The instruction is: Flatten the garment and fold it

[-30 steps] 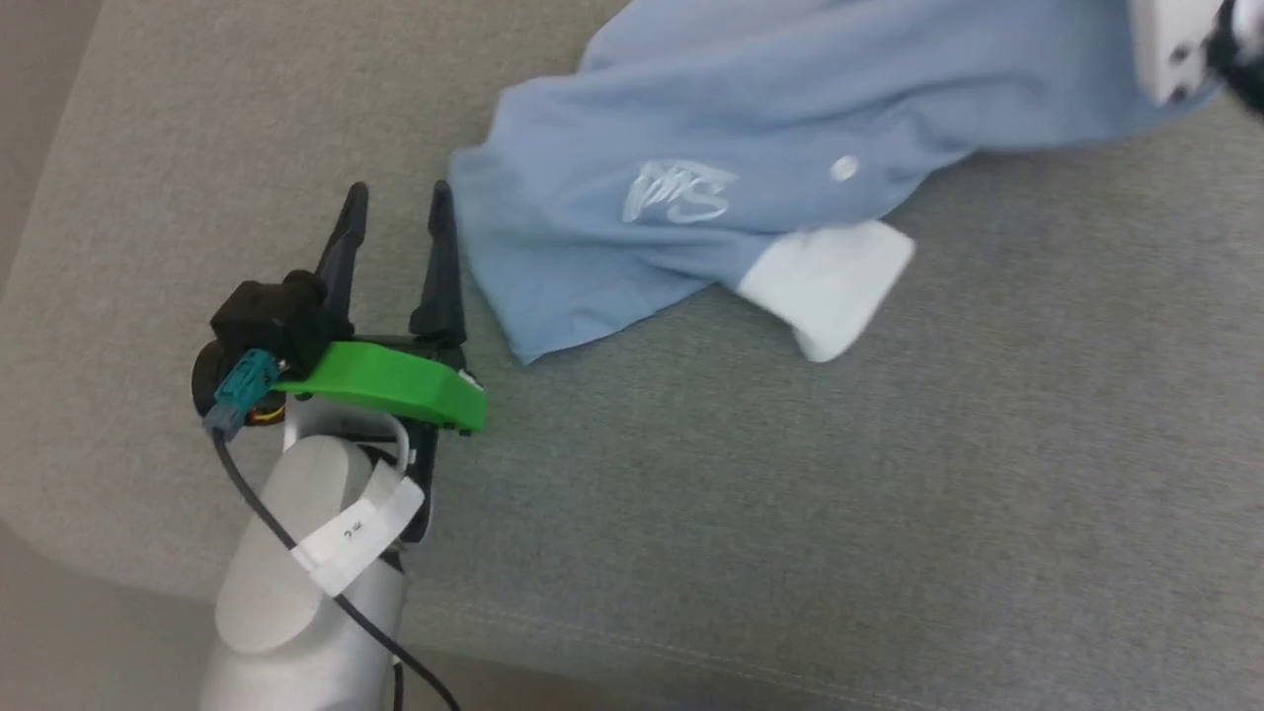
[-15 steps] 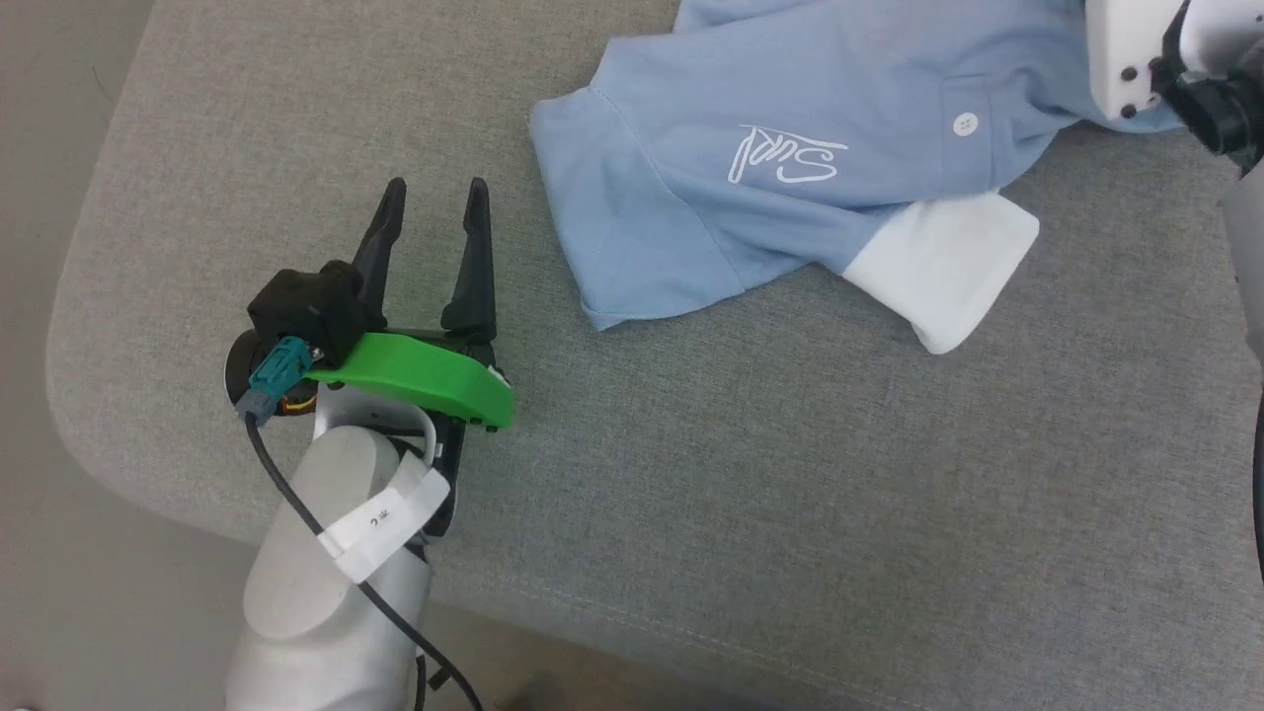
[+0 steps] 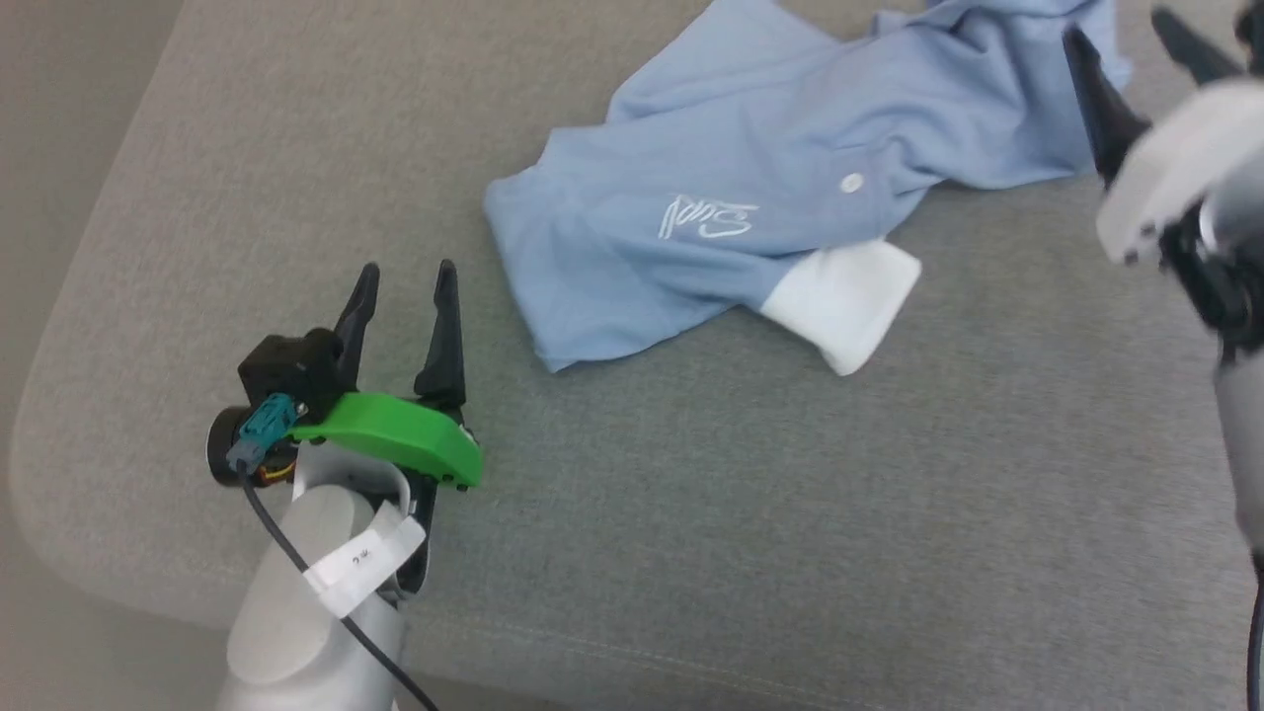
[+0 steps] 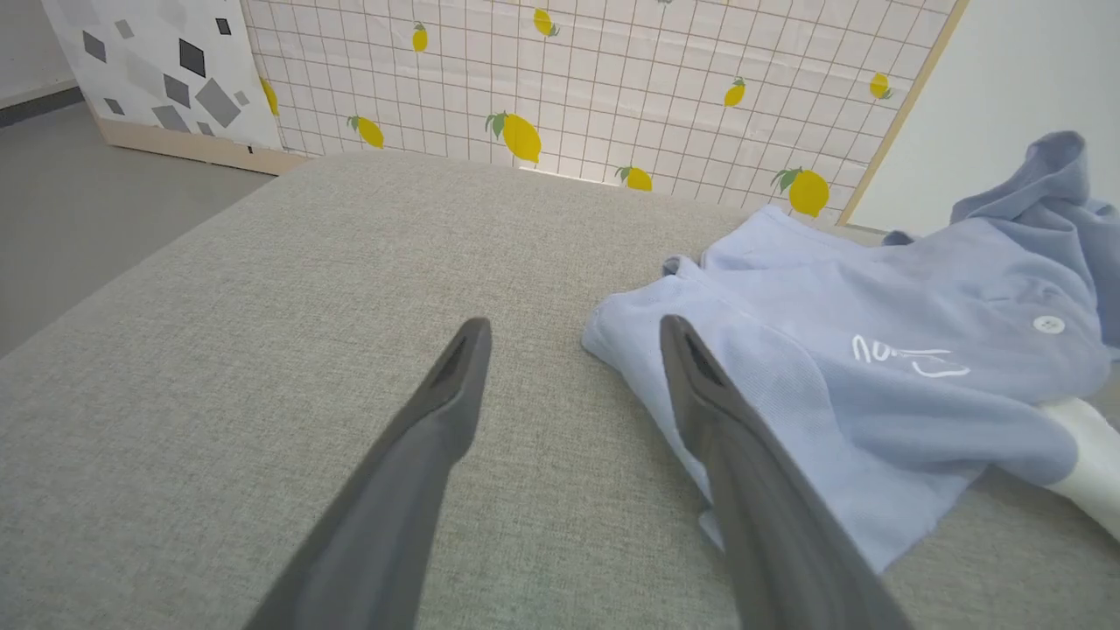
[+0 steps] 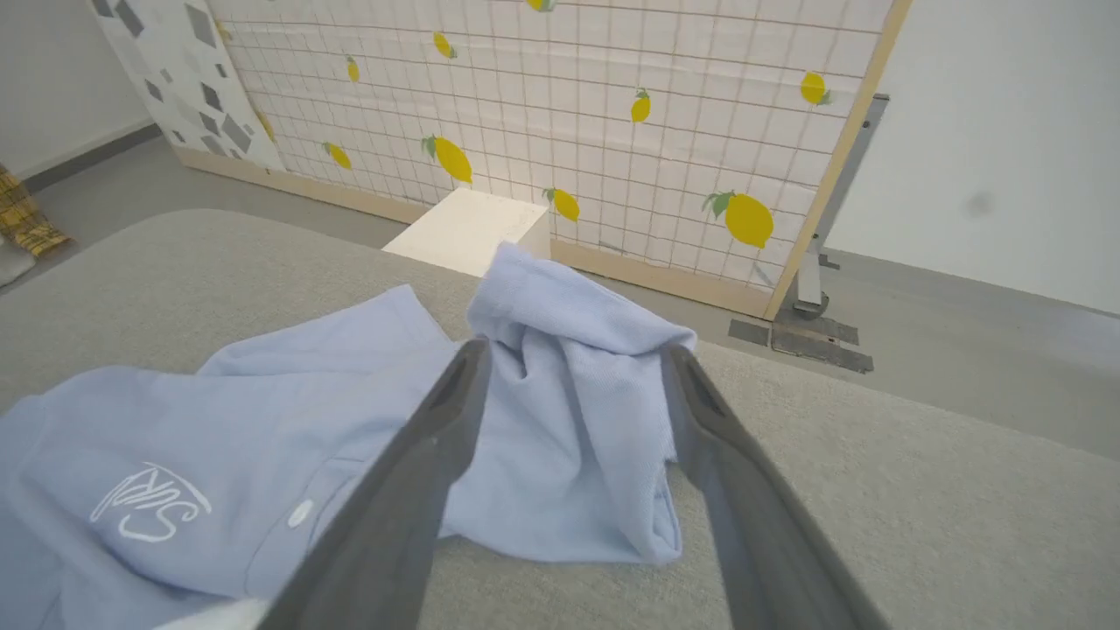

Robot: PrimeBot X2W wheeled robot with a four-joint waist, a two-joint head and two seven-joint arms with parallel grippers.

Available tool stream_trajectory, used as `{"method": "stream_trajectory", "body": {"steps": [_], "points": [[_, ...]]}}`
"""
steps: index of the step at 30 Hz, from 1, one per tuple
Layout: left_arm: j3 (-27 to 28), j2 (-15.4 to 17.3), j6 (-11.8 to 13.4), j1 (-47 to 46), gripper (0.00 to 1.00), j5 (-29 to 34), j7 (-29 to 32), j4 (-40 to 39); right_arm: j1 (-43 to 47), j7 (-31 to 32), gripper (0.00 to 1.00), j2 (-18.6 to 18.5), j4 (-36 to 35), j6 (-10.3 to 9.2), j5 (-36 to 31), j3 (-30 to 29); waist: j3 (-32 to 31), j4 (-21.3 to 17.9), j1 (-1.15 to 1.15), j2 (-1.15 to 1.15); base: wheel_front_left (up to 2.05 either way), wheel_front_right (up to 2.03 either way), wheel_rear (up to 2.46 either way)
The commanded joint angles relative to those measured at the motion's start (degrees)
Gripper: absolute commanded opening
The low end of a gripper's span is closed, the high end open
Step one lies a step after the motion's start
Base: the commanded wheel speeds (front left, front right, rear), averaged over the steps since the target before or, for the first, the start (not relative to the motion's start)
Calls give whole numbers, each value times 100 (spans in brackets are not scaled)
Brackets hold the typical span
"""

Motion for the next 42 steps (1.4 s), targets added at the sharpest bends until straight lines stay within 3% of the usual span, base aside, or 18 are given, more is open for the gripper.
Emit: {"method": "stream_trajectory", "body": {"steps": [1, 9, 17, 21, 25, 30, 33, 36, 37, 38, 39, 42], "points": [[25, 55, 39, 138, 100, 19, 17, 6, 448, -125, 100, 38, -189, -10, 67, -173, -575, -512, 0, 0, 0, 0, 0], [30, 86, 126, 499, 100, -76, 175, -147, 2455, -199, 100, 641, -1241, -10, 24, -1121, -879, -848, 0, 0, 0, 0, 0], [-335, -16, -14, 112, 100, -126, 760, -130, 3116, 44, 100, 1090, -1961, -10, -54, -1491, -776, -1097, 0, 0, 0, 0, 0], [-800, -166, -162, -710, 100, -226, 1665, 256, 3103, 141, 100, 1181, -2177, -10, -90, -1467, -597, -1309, 0, 0, 0, 0, 0], [-1354, -244, -215, -1584, 100, -282, 3140, 942, 3005, 158, 100, 1259, -2257, -10, -78, -1413, -364, -1604, 0, 0, 0, 0, 0], [-1845, -244, -13, -2330, 100, -105, 4899, 1675, 2949, 61, 100, 1343, -2226, -10, -64, -1401, -104, -1962, 0, 0, 0, 0, 0], [-2018, -92, 171, -2526, 100, 137, 5474, 1949, 2948, -22, 100, 1379, -2194, -10, -39, -1378, -5, -2098, 0, 0, 0, 0, 0], [-2139, 2, 161, -2541, 100, 212, 5795, 2104, 2953, -90, 100, 1406, -2154, -10, -2, -1365, 57, -2165, 0, 0, 0, 0, 0], [-2165, 6, 130, -2517, 81, 202, 5857, 2129, 2955, -105, 100, 1409, -2141, -10, -4, -1370, 67, -2166, 0, 0, 0, 0, 0], [-2173, 1, 75, -2478, 21, 153, 5903, 2137, 2958, -121, 100, 1413, -2124, -10, -6, -1378, 76, -2158, 0, 0, 0, 0, 0], [-2153, -20, 30, -2438, 0, 73, 5933, 2132, 2965, -128, 100, 1413, -2109, -10, -12, -1391, 78, -2131, 0, 0, 0, 0, 0], [-1972, -103, -114, -2334, 0, -303, 5766, 1937, 2976, -144, 100, 1405, -2057, -10, -47, -1400, 28, -2006, 0, 0, 0, 0, 0]]}}
